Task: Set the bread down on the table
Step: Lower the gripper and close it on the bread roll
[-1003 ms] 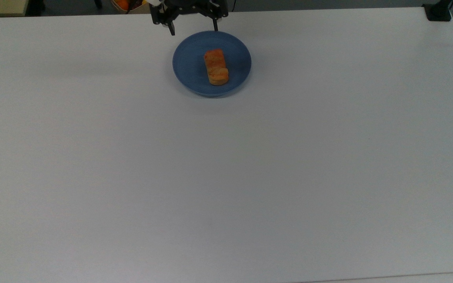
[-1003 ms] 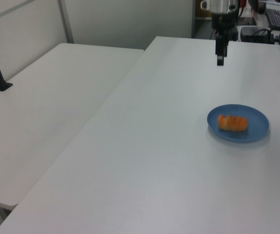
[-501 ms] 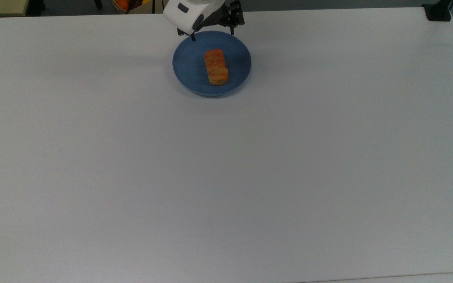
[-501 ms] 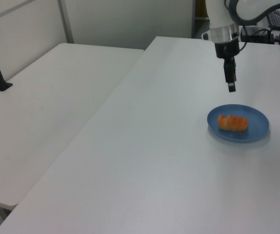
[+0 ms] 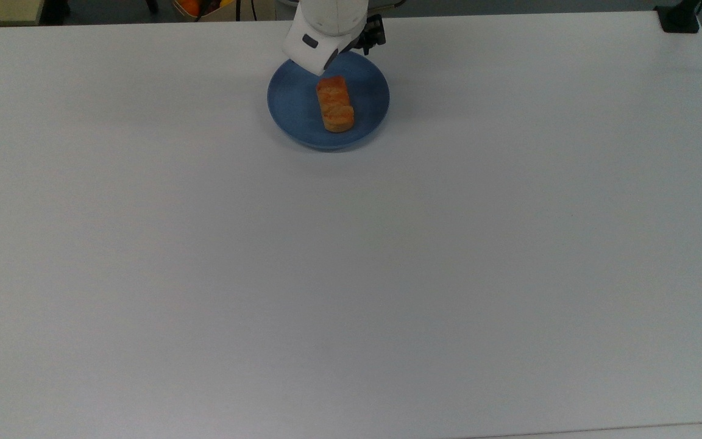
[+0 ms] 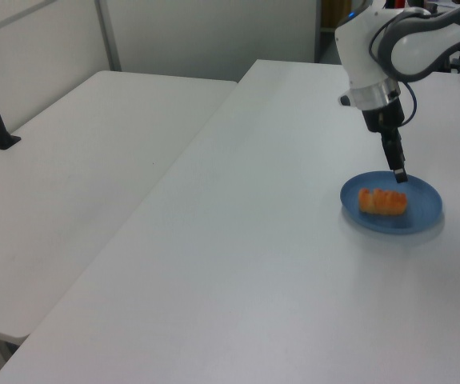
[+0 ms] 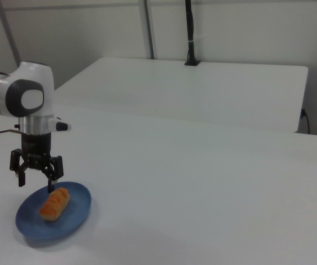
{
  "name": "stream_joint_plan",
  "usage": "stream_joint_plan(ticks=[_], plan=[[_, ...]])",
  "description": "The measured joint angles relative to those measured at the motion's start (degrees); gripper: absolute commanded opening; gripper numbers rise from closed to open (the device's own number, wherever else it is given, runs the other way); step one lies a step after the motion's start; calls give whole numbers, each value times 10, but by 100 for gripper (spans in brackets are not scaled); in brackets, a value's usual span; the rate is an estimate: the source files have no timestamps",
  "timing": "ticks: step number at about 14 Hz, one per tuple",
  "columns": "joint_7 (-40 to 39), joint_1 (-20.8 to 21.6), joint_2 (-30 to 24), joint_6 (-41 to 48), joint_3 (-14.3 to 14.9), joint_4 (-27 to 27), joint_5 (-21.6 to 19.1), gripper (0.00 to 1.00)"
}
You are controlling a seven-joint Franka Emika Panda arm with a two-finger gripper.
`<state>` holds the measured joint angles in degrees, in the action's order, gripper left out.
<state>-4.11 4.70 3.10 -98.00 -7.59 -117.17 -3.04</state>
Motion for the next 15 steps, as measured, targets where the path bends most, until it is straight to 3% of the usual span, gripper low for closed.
stream_joint_plan(ticks=[6,12,15], plan=[[0,0,7,-101,-15,-67,27,100],[0,0,9,-187,-15,-97,67,100],[-1,0,16,-211,-15,-99,68,83]])
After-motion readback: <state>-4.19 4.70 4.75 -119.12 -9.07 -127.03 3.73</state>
